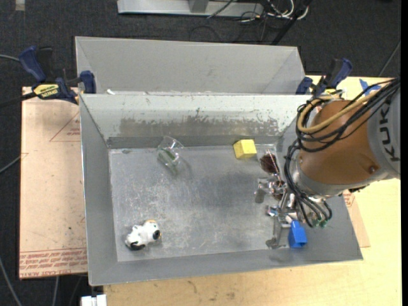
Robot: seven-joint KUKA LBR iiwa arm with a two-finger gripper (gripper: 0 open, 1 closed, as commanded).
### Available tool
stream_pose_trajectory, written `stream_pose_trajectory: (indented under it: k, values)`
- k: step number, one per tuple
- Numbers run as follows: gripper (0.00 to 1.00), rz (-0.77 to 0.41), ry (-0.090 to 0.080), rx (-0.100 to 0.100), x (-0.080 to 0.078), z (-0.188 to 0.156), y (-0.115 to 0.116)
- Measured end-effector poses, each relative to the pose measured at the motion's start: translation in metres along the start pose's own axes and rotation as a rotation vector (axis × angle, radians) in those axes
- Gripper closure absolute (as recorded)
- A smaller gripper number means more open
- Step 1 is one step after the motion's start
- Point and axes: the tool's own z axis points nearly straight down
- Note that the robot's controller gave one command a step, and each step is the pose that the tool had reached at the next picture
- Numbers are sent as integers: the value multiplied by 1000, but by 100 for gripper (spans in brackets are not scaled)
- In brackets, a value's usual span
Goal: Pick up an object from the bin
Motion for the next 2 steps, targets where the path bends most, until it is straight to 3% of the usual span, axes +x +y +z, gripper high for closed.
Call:
stream_pose_trajectory:
  k: [1,2]
  values:
    - [0,-2,-8,1,-2,-4,0]
    - [0,297,-16,-2,-5,49,-35]
